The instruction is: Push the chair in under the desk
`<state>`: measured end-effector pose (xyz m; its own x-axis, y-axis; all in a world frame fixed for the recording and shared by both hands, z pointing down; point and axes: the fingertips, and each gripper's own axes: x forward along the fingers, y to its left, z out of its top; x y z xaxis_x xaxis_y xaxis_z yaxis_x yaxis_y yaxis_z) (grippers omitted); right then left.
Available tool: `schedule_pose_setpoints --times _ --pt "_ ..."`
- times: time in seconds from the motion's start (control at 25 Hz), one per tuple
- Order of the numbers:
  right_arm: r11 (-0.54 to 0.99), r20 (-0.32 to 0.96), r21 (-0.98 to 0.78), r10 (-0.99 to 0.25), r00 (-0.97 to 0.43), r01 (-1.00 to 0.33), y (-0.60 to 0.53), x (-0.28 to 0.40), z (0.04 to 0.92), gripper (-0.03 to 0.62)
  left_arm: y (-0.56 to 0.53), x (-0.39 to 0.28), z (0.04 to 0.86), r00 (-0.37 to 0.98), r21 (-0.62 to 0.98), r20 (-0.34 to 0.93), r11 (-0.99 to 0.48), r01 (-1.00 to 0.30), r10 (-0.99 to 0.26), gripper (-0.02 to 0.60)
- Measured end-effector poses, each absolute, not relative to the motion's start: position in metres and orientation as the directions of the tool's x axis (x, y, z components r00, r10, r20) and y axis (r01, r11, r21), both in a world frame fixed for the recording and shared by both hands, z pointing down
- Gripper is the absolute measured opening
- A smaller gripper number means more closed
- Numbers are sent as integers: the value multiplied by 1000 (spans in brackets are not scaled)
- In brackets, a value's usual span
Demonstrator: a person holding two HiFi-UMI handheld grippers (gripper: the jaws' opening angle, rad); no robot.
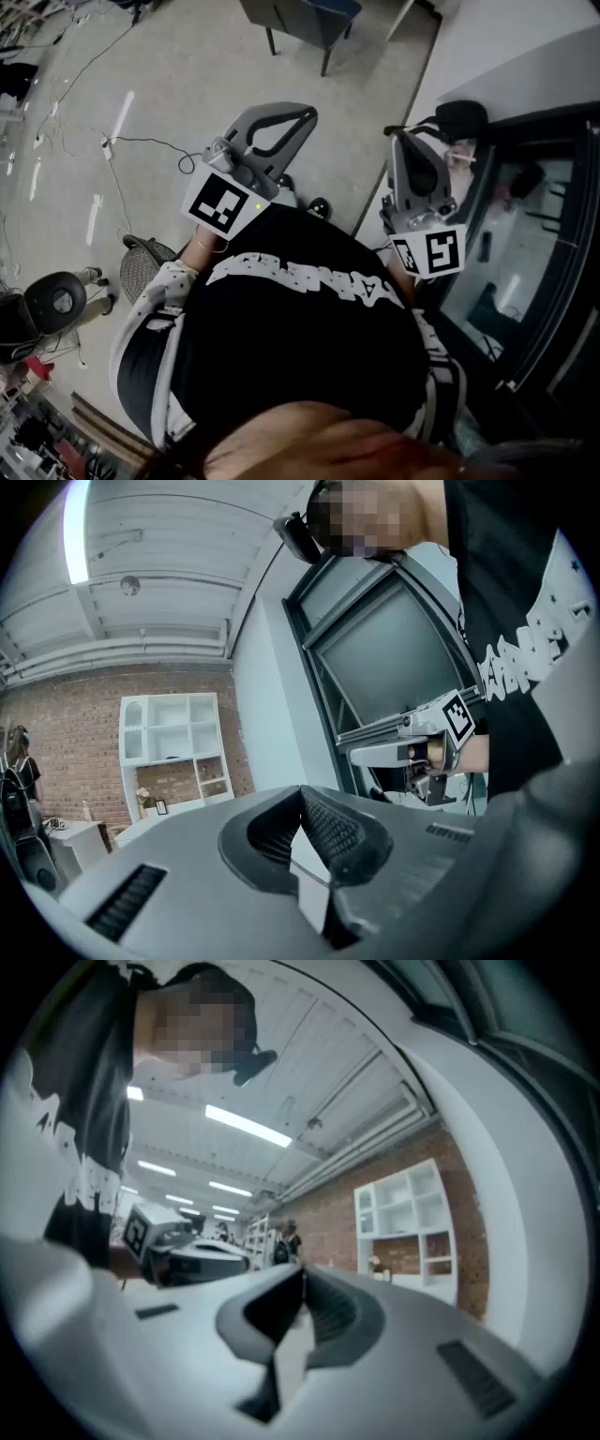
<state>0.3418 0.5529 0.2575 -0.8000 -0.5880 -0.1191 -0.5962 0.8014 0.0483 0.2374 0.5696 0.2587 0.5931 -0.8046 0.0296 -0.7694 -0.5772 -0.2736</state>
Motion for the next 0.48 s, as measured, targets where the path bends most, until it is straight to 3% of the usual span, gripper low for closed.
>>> schedule_pose_setpoints --times 0.48 --pt "811 -146 -3 -579 -802 -585 567 382 271 32 584 275 265 580 -280 52 -570 -773 -813 34"
